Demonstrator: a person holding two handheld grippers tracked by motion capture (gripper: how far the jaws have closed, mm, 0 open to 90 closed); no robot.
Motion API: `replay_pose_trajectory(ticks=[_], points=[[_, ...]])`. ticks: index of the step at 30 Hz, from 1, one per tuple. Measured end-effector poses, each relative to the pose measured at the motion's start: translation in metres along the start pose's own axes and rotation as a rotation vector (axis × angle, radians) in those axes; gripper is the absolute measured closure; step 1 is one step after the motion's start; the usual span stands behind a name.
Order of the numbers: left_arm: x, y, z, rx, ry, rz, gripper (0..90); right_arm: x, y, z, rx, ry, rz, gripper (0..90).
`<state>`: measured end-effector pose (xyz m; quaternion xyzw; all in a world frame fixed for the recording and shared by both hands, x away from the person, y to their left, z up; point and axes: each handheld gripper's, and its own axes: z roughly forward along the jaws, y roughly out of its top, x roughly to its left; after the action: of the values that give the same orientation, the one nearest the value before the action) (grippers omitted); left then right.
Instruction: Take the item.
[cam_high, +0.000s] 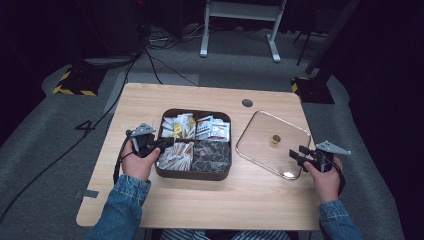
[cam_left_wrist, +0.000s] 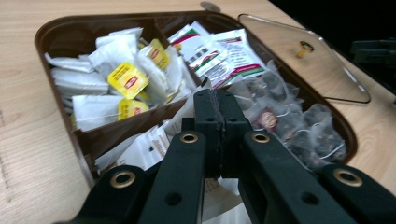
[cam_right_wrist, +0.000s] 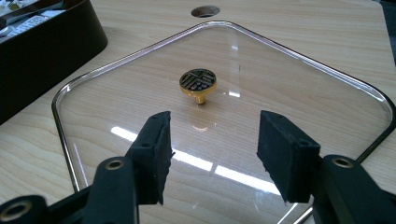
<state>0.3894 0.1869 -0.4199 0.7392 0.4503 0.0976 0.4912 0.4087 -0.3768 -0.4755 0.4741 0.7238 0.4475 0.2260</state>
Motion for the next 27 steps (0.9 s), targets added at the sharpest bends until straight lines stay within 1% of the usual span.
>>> replay_pose_trajectory(ticks=[3, 7, 11, 14, 19, 21, 22, 24, 27], points=[[-0.003, 0.002, -0.002, -0.008, -0.023, -0.001, 89.1, 0.000, 0.000, 0.000, 0.001, -0.001, 0.001, 46.2], [-0.008, 0.004, -0.004, -0.014, -0.034, 0.013, 89.1, 0.000, 0.000, 0.000, 0.001, -0.002, 0.000, 46.2], [-0.015, 0.005, -0.002, 0.009, -0.057, 0.035, 89.1, -0.001, 0.000, 0.000, 0.001, -0.004, 0.000, 46.2], [-0.021, 0.006, 0.000, 0.014, -0.076, 0.049, 89.0, 0.000, 0.000, 0.000, 0.000, -0.001, -0.003, 46.2], [-0.037, 0.008, 0.003, 0.034, -0.118, 0.096, 89.1, 0.001, 0.001, 0.000, -0.001, 0.001, -0.003, 46.0], [-0.047, 0.006, 0.008, 0.056, -0.131, 0.118, 89.1, 0.001, 0.001, 0.000, -0.001, 0.001, -0.002, 46.0], [-0.050, 0.006, 0.010, 0.067, -0.138, 0.126, 89.0, 0.001, 0.001, 0.000, 0.000, 0.002, -0.002, 46.0], [-0.057, 0.004, 0.016, 0.090, -0.160, 0.141, 89.0, 0.002, 0.001, 0.000, 0.002, 0.004, -0.004, 45.9], [-0.067, 0.001, 0.023, 0.108, -0.181, 0.165, 89.0, 0.003, 0.001, 0.001, 0.003, 0.008, -0.005, 45.7]])
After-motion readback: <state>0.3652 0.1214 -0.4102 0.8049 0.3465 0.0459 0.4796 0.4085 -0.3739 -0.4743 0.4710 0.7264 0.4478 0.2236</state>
